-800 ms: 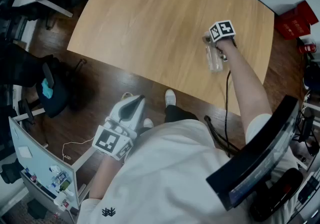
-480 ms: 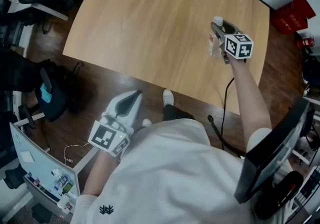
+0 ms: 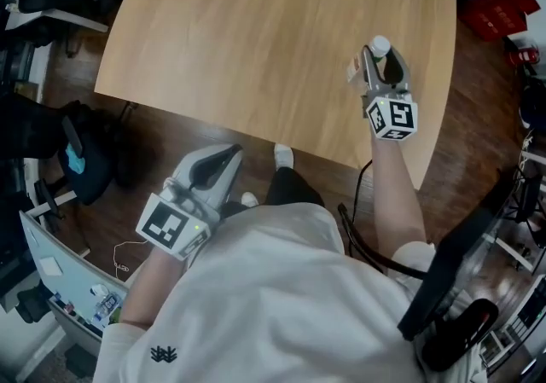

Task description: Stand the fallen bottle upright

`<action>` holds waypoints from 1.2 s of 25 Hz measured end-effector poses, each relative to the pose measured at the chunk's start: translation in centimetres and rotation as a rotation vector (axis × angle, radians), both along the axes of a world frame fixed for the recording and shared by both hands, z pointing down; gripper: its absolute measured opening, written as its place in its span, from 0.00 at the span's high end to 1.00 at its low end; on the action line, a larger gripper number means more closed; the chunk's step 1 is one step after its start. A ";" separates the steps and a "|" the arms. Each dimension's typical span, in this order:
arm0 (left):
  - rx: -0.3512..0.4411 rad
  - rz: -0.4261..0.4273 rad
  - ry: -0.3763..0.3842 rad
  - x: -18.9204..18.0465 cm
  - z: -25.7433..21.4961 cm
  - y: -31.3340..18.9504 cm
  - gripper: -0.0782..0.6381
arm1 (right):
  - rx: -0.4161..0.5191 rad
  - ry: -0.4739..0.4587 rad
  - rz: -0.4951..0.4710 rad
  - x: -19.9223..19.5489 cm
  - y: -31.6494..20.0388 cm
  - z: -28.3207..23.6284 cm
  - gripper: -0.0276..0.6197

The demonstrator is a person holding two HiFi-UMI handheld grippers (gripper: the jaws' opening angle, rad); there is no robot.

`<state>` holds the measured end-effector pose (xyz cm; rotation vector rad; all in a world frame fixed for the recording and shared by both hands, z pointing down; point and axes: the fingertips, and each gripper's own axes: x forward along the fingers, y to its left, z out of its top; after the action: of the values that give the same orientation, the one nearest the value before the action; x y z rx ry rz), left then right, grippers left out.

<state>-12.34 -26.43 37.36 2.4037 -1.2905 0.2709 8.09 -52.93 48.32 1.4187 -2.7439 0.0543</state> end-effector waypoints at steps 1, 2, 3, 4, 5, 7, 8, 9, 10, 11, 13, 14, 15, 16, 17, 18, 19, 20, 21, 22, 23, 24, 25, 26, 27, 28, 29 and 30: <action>0.002 0.009 -0.001 0.1 0.0 0.0 0.89 | 0.014 0.002 0.002 -0.2 0.8 -0.1 0.65; 0.004 0.020 -0.001 0.1 0.0 0.0 0.89 | 0.027 0.009 0.001 -0.4 1.5 -0.2 0.65; 0.006 0.031 0.000 0.2 0.0 0.1 0.89 | 0.039 0.020 -0.001 -0.6 2.2 -0.1 0.65; 0.006 0.040 0.000 0.3 -0.1 0.2 0.89 | 0.046 0.033 -0.004 -0.8 2.9 0.1 0.65; 0.008 0.047 0.000 0.6 -0.1 0.3 0.89 | 0.048 0.046 -0.008 -0.8 3.4 0.3 0.65; 0.019 0.060 0.001 1.0 -0.3 0.3 0.89 | 0.048 0.076 -0.023 -0.8 4.0 0.7 0.66; 0.025 0.064 0.004 1.1 -0.5 0.4 0.89 | 0.047 0.093 -0.031 -0.8 4.1 1.0 0.67; 0.030 0.069 0.011 1.2 -0.7 0.5 0.89 | 0.041 0.108 -0.037 -0.7 4.2 1.2 0.67; 0.035 0.073 0.019 1.3 -0.9 0.7 0.89 | 0.031 0.118 -0.042 -0.6 4.3 1.5 0.66; 0.041 0.077 0.027 1.3 -1.1 1.0 0.89 | 0.019 0.125 -0.045 -0.4 4.4 1.7 0.62; 0.057 0.085 0.037 1.4 -1.7 1.4 0.89 | 0.004 0.140 -0.044 0.2 4.6 1.7 0.55; 0.063 0.087 0.039 1.3 -1.8 1.8 0.89 | 0.000 0.148 -0.046 0.5 4.8 1.7 0.52; 0.068 0.088 0.040 1.1 -1.9 2.2 0.89 | -0.004 0.154 -0.049 0.6 5.2 1.6 0.52; 0.073 0.087 0.041 0.9 -2.0 2.6 0.89 | -0.007 0.161 -0.051 0.6 5.6 1.5 0.51; 0.081 0.087 0.040 0.5 -2.0 3.1 0.89 | -0.006 0.168 -0.048 0.7 6.1 1.2 0.51; 0.092 0.088 0.039 0.2 -2.1 3.6 0.89 | -0.002 0.173 -0.040 0.8 6.7 0.8 0.51; 0.105 0.091 0.038 -0.1 -2.1 4.3 0.89 | 0.004 0.177 -0.028 1.0 7.5 0.3 0.51; 0.119 0.095 0.037 -0.4 -2.1 5.0 0.89 | 0.010 0.181 -0.017 1.3 8.5 -0.2 0.51; 0.134 0.100 0.037 -0.5 -2.0 5.8 0.89 | 0.014 0.185 -0.009 1.5 9.7 -0.8 0.51; 0.150 0.105 0.040 -0.6 -2.0 6.7 0.89 | 0.015 0.190 -0.005 1.7 11.0 -1.4 0.51; 0.165 0.110 0.043 -0.7 -2.0 7.8 0.89 | 0.014 0.197 -0.004 1.9 12.7 -1.9 0.51; 0.177 0.116 0.044 -0.8 -2.0 8.9 0.89 | 0.012 0.206 -0.005 1.9 14.5 -2.5 0.51; 0.185 0.121 0.043 -1.0 -1.9 10.1 0.89 | 0.009 0.213 -0.005 1.8 16.5 -3.0 0.51; 0.187 0.125 0.043 -1.3 -1.8 11.4 0.89 | 0.006 0.216 -0.004 1.7 18.7 -3.7 0.51; 0.185 0.129 0.047 -1.6 -1.7 12.9 0.89 | -0.002 0.217 -0.002 1.4 21.1 -4.3 0.52; 0.182 0.135 0.057 -1.9 -1.7 14.5 0.89 | -0.016 0.212 0.002 1.1 23.8 -4.9 0.52; 0.182 0.143 0.076 -2.4 -1.8 16.2 0.89 | -0.037 0.200 0.007 0.8 26.7 -5.4 0.52; 0.184 0.150 0.101 -2.9 -2.1 17.9 0.89 | -0.064 0.184 0.010 0.5 29.8 -5.7 0.52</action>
<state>-15.20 -8.52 35.24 2.6375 -1.1366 0.0732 8.57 -23.12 42.58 1.3490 -2.5641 0.0111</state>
